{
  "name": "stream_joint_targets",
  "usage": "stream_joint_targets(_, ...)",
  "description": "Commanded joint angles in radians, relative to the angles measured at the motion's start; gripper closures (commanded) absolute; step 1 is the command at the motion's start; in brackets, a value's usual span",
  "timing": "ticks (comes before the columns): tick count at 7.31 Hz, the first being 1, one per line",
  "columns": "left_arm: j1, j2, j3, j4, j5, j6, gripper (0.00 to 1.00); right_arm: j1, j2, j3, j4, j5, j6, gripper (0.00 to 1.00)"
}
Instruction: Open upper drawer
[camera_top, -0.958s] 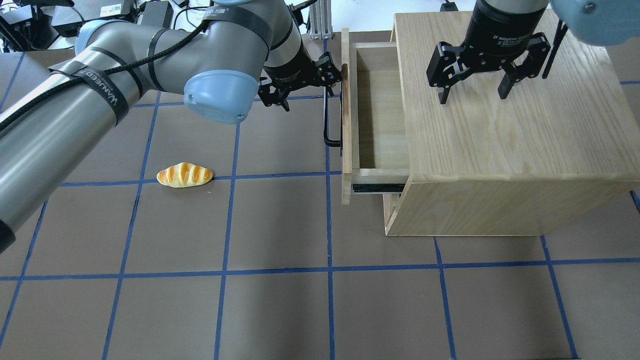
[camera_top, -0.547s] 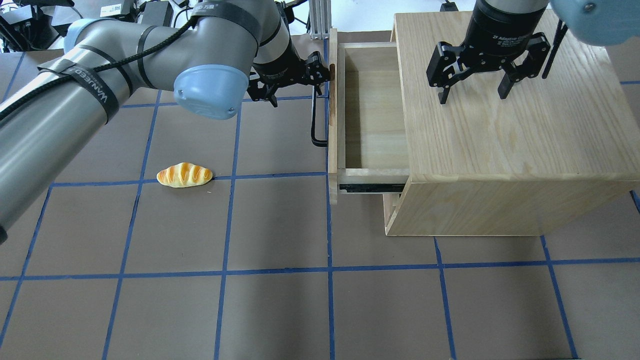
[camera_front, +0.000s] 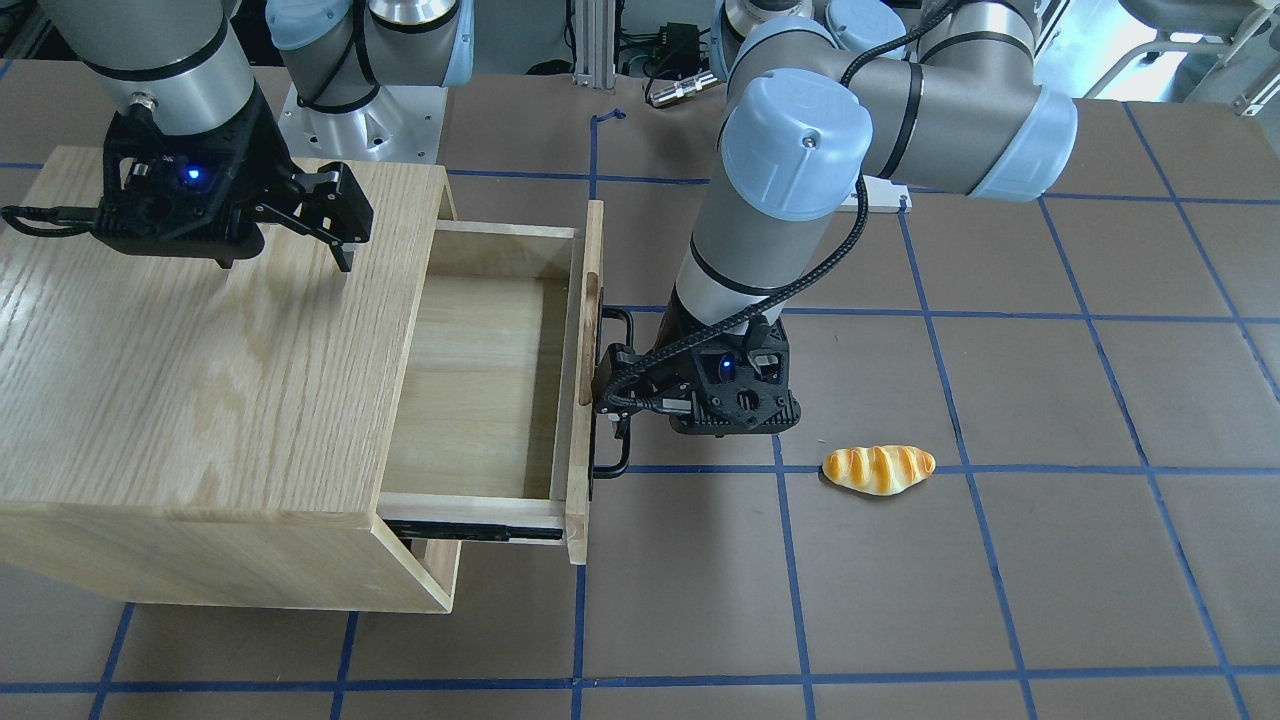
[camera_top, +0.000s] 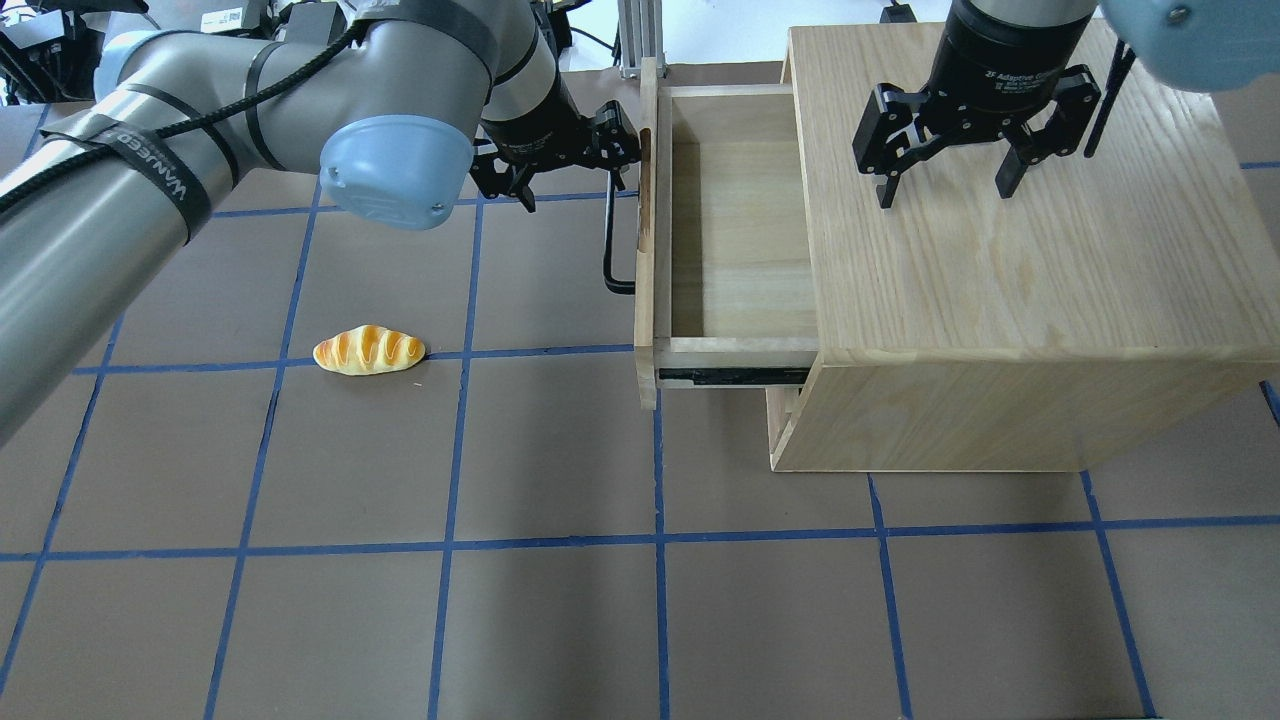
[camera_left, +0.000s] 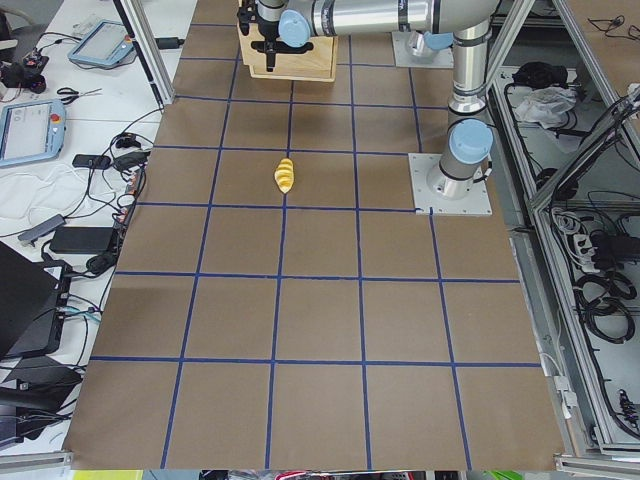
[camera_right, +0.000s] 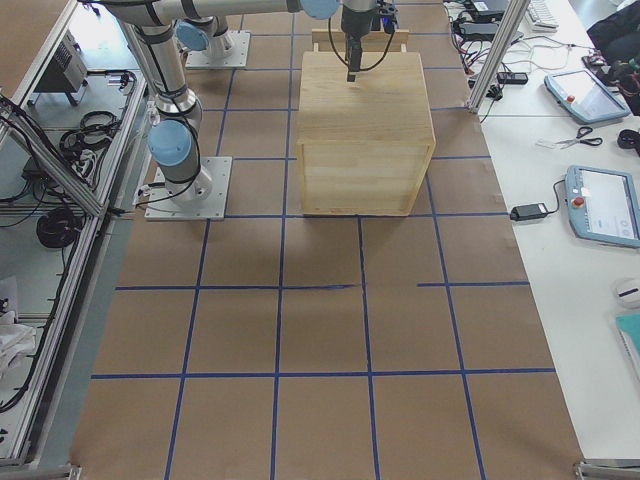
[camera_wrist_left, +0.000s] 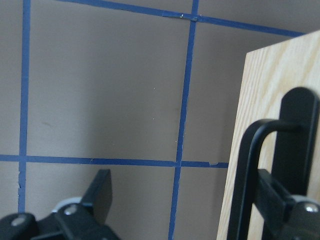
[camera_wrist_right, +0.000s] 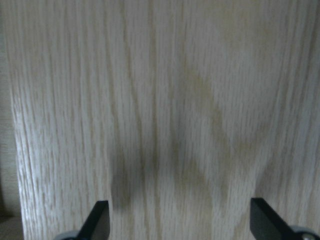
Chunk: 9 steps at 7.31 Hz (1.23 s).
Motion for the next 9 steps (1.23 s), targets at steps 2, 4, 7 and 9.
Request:
stream_joint_targets(2,0.012,0.003,-0.001,-0.004,0.0,0.036,0.0,0.0,0.0,0.0,0.0,0.0,0.001,0.0)
stream_joint_targets(4,0.019,0.005,-0.004,-0.009,0.0,0.04,0.0,0.0,0.0,0.0,0.0,0.0,-0.001,0.0)
stream_joint_targets(7,0.019,0.031,0.004,-0.053,0.001,0.046,0.0,0.0,0.0,0.001,0.0,0.0,0.001,0.0)
stream_joint_targets(9,0.039,0.103,0.037,-0.181,0.053,0.046,0.0,0.0,0.0,0.0,0.0,0.0,0.001,0.0)
